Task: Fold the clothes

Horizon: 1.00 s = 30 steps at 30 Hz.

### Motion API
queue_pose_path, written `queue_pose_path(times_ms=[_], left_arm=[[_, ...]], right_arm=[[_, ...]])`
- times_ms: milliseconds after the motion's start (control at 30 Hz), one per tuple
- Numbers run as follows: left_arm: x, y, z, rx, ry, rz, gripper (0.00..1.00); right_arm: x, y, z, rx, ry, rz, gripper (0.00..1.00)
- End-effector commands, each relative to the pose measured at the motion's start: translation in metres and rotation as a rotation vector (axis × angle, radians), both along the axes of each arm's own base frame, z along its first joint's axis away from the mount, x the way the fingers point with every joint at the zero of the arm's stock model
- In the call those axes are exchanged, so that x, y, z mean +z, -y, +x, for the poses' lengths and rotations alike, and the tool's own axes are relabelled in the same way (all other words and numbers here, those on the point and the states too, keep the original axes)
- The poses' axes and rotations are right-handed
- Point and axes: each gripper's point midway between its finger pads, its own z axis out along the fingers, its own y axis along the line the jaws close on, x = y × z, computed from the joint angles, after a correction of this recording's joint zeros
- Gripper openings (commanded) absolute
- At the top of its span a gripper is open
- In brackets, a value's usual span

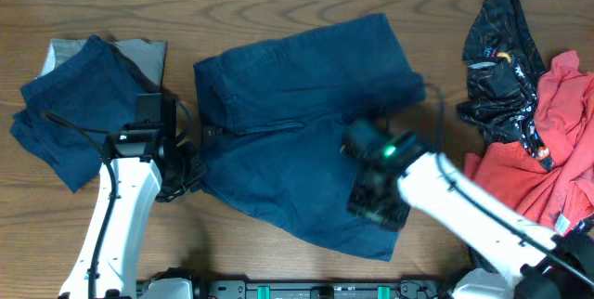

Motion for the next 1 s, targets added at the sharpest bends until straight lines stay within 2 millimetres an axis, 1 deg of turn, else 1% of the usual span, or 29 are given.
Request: queue_pose_path(times_ms=[0, 100, 167, 233, 300, 367, 400, 500, 633, 700, 767, 833, 967], left_arm=[[-0.002, -0.002, -0.002, -0.001, -0.008, 0.009, 0.06], [-0.002, -0.002, -0.001, -0.001, -0.008, 0.009, 0.06], [-0.002, -0.002, -0.002, -0.005, -0.008, 0.009, 0.06], [-0.002, -0.002, -0.002, -0.005, -0.008, 0.009, 0.06], [-0.002, -0.002, -0.001, -0.005, -0.008, 0.009, 0.06], [-0.002, -0.002, -0.002, -0.005, -0.008, 0.009, 0.06], [-0.002, -0.002, -0.002, -0.009, -0.008, 0.009, 0.06], [-0.002, -0.002, -0.002, -0.013, -0.009, 0.009, 0.06], [-0.002, -0.002, -0.003, -0.012, -0.012, 0.009, 0.06], [-0.002, -0.002, -0.003, -0.012, -0.012, 0.009, 0.06], [-0.002, -0.002, -0.003, -0.012, -0.012, 0.009, 0.06], [-0.002, -0.002, -0.003, -0.012, -0.013, 0.009, 0.06], [-0.002, -0.002, -0.004, -0.012, -0.016, 0.009, 0.06]], right_arm=[[-0.011, -0.007, -0.023, -0.29, -0.021, -0.086, 0.5], [-0.023, -0.019, -0.034, -0.305, -0.01, -0.07, 0.49], [-0.029, -0.029, -0.042, -0.339, -0.026, -0.05, 0.53], [-0.034, -0.033, -0.047, -0.385, -0.024, -0.052, 0.58], [-0.042, -0.03, -0.049, -0.465, -0.004, -0.086, 0.64], [-0.049, -0.026, -0.051, -0.548, 0.0, -0.11, 0.66], [-0.055, -0.027, -0.045, -0.551, 0.027, -0.091, 0.66], [-0.064, -0.025, -0.039, -0.553, 0.074, -0.076, 0.66], [-0.075, -0.009, -0.032, -0.554, 0.149, -0.117, 0.66], [-0.079, -0.003, -0.029, -0.554, 0.184, -0.13, 0.64], [-0.081, -0.002, -0.027, -0.555, 0.197, -0.125, 0.57], [-0.082, 0.0, -0.025, -0.555, 0.21, -0.135, 0.45], [-0.081, 0.009, -0.02, -0.544, 0.258, -0.165, 0.25]])
